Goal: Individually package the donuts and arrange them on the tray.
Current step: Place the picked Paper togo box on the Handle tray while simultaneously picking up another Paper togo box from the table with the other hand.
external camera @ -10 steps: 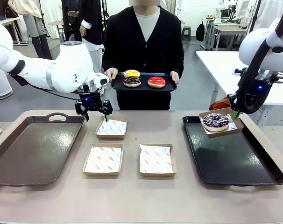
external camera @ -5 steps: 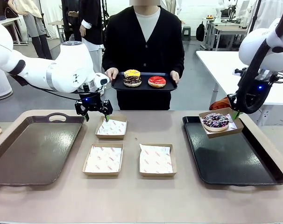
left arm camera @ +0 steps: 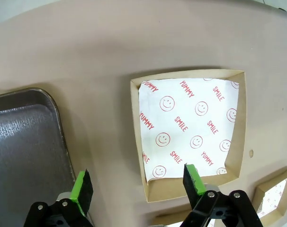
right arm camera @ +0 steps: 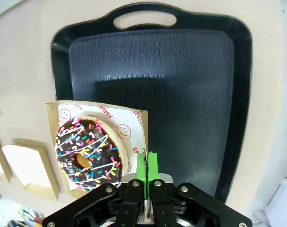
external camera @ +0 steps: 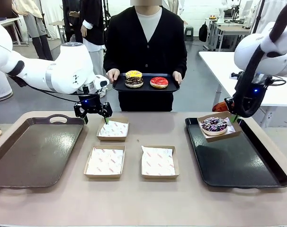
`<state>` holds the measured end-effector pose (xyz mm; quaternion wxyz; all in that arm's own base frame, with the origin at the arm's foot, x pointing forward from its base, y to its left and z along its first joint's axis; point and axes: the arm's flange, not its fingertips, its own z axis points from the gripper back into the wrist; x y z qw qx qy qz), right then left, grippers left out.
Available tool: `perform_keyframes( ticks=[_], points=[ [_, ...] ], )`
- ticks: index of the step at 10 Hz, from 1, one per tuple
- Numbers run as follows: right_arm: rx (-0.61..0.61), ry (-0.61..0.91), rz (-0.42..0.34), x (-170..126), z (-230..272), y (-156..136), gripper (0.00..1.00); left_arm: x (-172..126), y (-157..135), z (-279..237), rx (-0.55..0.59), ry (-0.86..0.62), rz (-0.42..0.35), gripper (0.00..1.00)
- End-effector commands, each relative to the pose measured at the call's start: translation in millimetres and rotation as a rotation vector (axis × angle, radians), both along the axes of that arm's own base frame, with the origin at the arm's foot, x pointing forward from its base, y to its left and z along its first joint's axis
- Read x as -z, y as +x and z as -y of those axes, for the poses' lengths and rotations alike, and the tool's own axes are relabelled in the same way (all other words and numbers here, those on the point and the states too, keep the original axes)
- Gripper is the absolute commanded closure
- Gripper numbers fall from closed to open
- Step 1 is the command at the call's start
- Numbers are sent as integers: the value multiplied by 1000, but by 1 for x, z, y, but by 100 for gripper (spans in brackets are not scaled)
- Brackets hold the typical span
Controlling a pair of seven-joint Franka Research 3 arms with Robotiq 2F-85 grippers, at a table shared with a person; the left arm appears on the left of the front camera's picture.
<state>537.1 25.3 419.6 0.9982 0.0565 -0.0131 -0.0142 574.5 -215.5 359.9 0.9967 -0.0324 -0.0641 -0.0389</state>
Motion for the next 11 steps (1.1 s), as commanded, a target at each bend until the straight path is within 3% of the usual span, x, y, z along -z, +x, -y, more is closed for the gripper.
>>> perform_keyframes(
  ticks=[1, 11],
  points=[
    [36, -51, 11, 7, -7, 19, 99, 1, 10, 7, -19, 27, -23, 0],
    [36, 49, 17, 36, -8, 57, 99, 23, 24, 28, 5, 26, -96, 0]
  ],
)
